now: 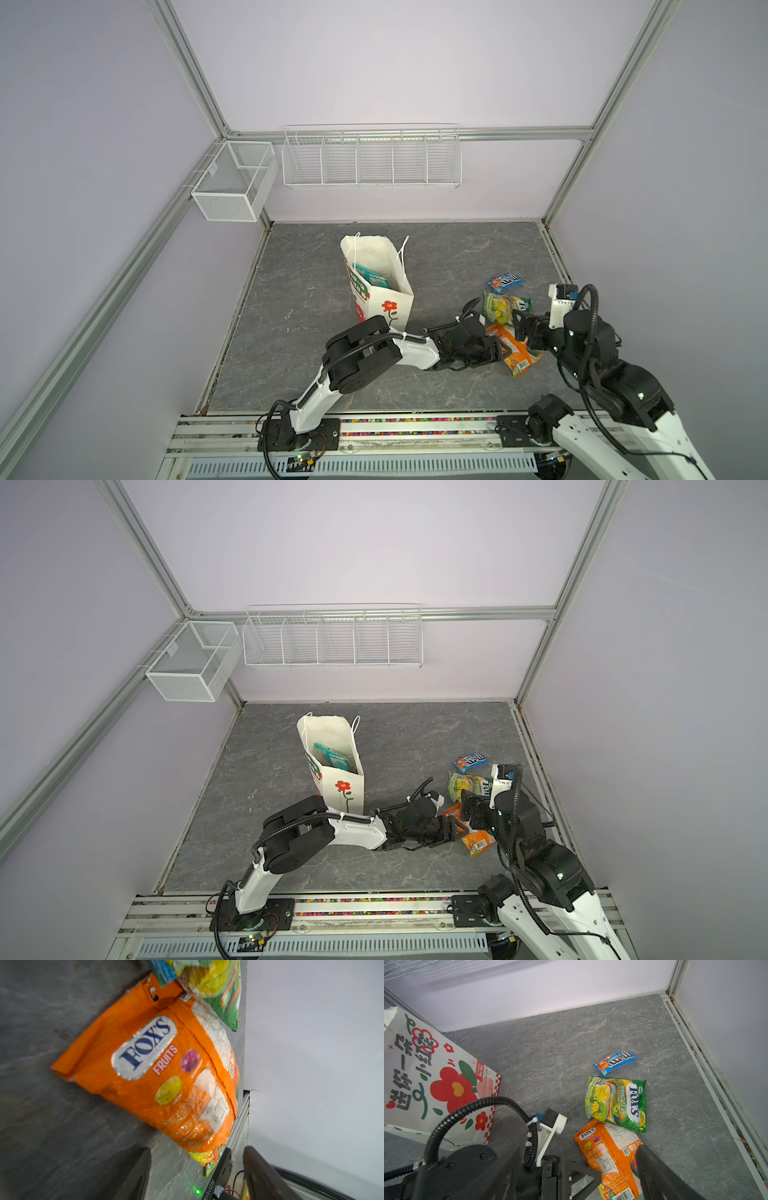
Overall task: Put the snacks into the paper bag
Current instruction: 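Lower the left gripper onto the orange Fruits pack edge and close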
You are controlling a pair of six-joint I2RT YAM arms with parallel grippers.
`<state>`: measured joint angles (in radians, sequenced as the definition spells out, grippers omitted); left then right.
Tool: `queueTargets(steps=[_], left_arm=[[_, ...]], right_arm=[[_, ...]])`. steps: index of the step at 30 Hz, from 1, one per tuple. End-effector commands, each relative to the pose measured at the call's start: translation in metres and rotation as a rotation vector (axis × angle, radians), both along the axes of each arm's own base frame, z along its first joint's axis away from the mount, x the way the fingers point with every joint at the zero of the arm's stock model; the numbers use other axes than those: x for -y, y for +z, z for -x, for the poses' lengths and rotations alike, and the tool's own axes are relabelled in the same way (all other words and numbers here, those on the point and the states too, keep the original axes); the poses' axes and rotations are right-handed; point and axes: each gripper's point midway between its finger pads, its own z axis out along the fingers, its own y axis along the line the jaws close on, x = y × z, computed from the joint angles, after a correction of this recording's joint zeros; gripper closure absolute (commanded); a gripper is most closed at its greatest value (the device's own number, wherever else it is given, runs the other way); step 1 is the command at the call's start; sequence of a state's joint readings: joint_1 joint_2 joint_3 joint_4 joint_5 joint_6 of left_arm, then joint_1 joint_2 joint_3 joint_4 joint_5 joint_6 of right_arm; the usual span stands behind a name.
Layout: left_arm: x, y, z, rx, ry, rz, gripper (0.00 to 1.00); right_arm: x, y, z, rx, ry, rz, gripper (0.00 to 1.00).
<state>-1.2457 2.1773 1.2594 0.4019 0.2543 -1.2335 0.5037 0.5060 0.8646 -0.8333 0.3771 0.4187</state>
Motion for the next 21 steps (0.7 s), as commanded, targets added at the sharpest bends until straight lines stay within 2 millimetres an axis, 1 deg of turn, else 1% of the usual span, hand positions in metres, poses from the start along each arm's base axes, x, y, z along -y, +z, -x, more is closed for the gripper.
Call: queueTargets(steps=[1, 11, 16, 21], left_arm=[[0.003, -0.015, -0.008, -0.036, 0.054, -0.014, 0.31], [0.003, -0.022, -0.012, -0.046, 0.084, -0.022, 0.38], [0.001, -0.026, -0.014, -0.042, 0.105, -0.027, 0.45], [-0.001, -0.034, -0.017, -0.055, 0.130, -0.025, 0.53]], right_arm=[[0.002, 0.008, -0.003, 0.037, -0.014, -0.008, 0.11], [0.001, 0.007, -0.004, 0.038, -0.009, -0.006, 0.11], [0.002, 0.006, -0.003, 0.038, -0.011, -0.004, 0.11], [0.003, 0.004, -0.002, 0.034, -0.012, 0.003, 0.11]])
